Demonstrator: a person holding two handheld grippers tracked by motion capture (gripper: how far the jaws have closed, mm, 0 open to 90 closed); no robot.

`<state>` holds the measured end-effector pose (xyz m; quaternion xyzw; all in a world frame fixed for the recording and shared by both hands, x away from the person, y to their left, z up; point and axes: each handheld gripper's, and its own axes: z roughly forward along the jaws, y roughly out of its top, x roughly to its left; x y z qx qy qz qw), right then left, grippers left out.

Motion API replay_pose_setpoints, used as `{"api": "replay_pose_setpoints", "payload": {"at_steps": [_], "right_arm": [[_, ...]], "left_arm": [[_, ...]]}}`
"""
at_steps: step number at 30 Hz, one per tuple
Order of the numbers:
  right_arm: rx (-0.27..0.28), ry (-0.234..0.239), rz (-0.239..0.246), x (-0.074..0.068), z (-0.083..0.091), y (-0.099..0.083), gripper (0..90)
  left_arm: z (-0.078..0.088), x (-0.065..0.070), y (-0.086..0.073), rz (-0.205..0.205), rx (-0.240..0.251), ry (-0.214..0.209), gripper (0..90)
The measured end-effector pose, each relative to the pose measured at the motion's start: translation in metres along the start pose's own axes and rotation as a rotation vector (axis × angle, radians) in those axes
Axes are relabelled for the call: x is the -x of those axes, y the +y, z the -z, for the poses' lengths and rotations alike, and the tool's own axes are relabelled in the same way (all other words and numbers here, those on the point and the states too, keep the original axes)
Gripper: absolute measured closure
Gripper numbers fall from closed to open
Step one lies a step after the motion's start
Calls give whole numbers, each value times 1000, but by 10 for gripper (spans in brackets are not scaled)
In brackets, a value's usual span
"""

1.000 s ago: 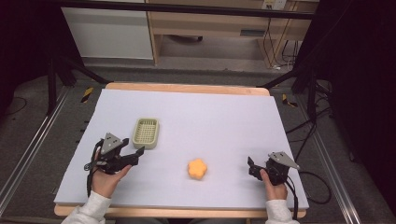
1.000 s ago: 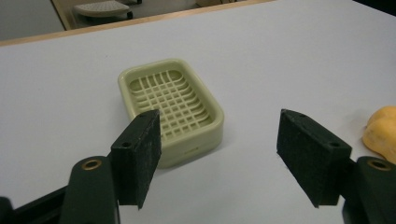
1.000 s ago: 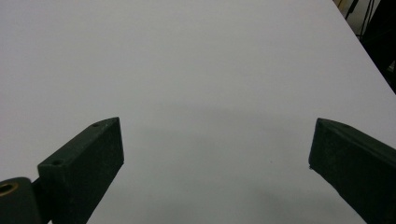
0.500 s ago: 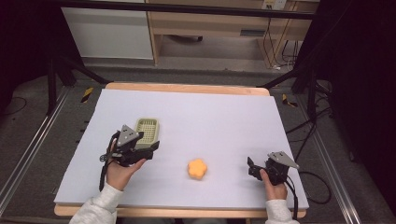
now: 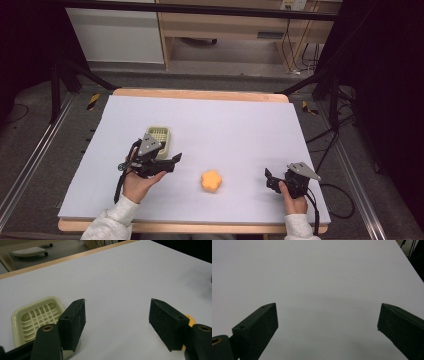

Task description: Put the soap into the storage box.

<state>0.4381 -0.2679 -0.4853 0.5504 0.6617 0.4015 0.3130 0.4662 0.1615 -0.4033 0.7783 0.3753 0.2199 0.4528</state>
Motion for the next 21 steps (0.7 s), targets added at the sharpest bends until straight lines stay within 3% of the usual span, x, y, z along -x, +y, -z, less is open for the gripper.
{"api": "replay_pose_setpoints", "payload": {"at_steps": [21], "right_arm": [[-13, 0, 22, -2, -2, 0, 36]], "left_arm": [[-26, 36, -2, -92, -80, -74, 292]]}}
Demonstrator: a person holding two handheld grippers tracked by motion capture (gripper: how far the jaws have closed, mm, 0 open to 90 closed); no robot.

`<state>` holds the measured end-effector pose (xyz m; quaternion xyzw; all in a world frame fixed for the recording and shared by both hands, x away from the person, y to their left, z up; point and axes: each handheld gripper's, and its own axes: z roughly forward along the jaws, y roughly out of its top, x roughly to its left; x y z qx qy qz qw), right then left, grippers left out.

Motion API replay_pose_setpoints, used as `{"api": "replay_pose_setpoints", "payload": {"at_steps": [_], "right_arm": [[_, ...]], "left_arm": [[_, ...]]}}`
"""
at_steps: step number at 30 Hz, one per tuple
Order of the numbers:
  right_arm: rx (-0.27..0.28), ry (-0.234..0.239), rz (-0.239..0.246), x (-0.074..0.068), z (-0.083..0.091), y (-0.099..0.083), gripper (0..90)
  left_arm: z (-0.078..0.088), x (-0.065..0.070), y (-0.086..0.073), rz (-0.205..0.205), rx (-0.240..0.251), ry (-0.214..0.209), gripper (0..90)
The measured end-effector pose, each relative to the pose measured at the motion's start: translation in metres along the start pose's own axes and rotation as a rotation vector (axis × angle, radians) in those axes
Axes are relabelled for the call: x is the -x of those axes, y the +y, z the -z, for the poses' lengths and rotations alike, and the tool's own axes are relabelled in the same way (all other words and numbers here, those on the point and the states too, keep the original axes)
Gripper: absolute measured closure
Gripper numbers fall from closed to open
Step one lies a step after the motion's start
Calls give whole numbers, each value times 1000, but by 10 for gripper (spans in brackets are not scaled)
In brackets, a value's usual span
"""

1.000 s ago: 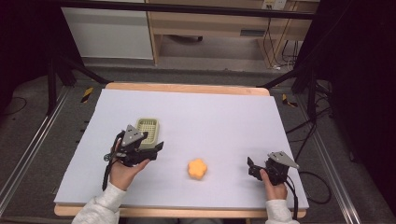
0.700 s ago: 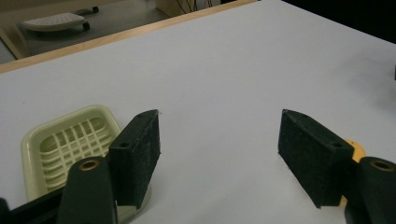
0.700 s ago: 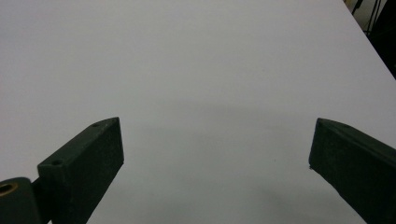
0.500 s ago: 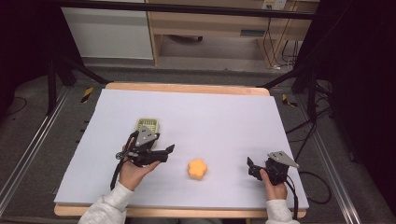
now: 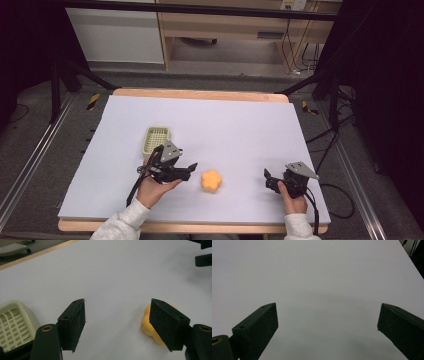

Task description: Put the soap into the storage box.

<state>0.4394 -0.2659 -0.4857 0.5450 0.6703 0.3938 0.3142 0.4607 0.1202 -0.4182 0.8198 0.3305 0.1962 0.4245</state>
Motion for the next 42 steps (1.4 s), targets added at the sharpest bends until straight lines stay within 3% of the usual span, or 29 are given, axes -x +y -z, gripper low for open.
{"api": "replay_pose_setpoints", "payload": {"at_steps": [13, 42], "right_arm": [[0, 2, 0, 0, 0, 0, 36], [-20, 15, 7, 0, -1, 1, 37]], "left_arm": [[-12, 15, 1, -44, -40, -40, 274], [-34, 39, -3, -88, -113, -111, 240]]}}
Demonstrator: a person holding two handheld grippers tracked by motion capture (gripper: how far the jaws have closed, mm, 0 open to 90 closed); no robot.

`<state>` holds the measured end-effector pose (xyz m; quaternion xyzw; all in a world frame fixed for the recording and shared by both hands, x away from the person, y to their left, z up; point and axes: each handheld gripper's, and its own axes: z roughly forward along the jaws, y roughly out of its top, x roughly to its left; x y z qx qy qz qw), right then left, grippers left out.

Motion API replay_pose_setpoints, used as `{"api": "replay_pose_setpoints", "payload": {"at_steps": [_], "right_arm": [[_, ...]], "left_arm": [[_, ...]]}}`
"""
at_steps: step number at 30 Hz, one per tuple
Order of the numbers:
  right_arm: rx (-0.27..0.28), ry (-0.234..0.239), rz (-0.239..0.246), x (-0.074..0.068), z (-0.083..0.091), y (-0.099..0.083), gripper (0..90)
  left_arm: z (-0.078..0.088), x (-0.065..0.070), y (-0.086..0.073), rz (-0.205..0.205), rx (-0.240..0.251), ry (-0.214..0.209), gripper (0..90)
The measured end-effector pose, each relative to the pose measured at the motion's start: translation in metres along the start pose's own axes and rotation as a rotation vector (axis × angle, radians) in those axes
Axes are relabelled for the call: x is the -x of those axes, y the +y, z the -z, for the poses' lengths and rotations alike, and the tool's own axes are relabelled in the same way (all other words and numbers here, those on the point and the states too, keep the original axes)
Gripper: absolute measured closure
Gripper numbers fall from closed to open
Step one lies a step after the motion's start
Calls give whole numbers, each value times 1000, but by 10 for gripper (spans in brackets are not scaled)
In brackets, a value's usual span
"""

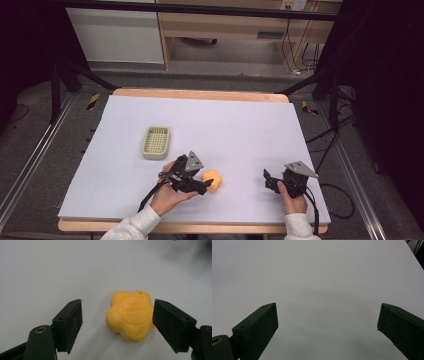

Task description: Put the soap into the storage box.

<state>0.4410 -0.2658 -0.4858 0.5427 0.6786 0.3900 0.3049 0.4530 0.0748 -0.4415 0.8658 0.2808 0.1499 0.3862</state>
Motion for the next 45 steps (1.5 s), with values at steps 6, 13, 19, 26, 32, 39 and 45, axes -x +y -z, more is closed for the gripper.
{"api": "replay_pose_setpoints", "payload": {"at_steps": [6, 13, 19, 26, 32, 39, 45], "right_arm": [[0, -1, 0, 0, 0, 0, 37], [-2, 3, -4, 0, 0, 0, 37], [-3, 3, -4, 0, 0, 0, 37], [-4, 3, -4, 0, 0, 0, 37], [-5, 5, -4, 0, 0, 0, 37], [-5, 5, -4, 0, 0, 0, 37], [-5, 5, -4, 0, 0, 0, 37]], "left_arm": [[-4, 4, -1, -11, -18, -12, 231], [-10, 7, -2, -27, -36, -21, 221], [-13, 10, -2, -34, -51, -32, 213], [-20, 13, -3, -50, -75, -35, 207], [-25, 13, -4, -54, -84, -38, 204], [-29, 13, -3, -58, -89, -45, 203], [-34, 14, -2, -65, -95, -51, 202]]}}
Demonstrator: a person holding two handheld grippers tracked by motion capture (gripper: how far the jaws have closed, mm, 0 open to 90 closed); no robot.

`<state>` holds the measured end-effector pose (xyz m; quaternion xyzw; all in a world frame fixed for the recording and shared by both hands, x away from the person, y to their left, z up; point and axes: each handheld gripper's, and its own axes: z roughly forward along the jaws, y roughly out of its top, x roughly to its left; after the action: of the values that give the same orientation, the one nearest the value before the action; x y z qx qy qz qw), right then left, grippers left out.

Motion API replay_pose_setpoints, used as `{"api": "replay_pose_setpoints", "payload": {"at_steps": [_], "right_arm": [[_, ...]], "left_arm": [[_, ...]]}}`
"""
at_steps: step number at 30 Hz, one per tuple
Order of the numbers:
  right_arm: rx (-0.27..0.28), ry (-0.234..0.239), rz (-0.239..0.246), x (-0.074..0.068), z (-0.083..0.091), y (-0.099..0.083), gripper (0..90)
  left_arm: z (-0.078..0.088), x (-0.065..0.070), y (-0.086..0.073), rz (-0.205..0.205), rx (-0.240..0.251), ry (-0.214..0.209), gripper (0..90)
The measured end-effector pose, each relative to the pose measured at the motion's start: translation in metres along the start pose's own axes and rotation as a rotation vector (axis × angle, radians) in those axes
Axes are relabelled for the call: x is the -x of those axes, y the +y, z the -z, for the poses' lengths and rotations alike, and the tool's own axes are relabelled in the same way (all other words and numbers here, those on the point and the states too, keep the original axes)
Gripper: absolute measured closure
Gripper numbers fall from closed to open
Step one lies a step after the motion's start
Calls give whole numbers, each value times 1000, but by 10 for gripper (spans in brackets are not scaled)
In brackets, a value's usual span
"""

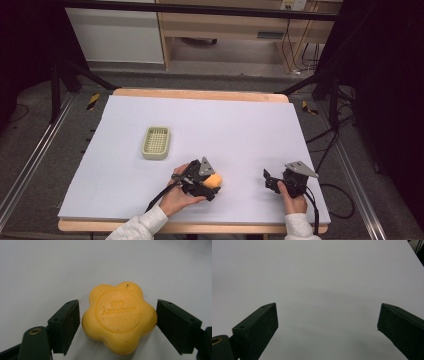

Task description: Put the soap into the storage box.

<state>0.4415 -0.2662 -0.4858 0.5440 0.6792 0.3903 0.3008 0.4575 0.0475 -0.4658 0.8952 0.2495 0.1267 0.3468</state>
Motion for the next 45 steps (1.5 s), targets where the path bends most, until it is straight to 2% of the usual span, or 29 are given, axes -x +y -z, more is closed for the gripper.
{"api": "replay_pose_setpoints", "payload": {"at_steps": [9, 23, 24, 38, 45], "right_arm": [[0, 0, 0, 0, 0, 0, 37], [-1, 0, 0, 0, 0, 0, 37], [0, -1, -1, 0, 0, 0, 38], [0, 2, -2, 1, 0, 0, 38], [-2, 4, -3, 1, -1, 0, 38]], "left_arm": [[-7, 1, 1, -15, -20, 3, 216], [-15, 0, 3, -11, -40, -2, 240], [-15, 0, 3, -19, -45, 3, 241], [-15, 1, 4, -9, -49, 2, 246], [-14, 4, 4, -6, -47, 16, 249]]}}
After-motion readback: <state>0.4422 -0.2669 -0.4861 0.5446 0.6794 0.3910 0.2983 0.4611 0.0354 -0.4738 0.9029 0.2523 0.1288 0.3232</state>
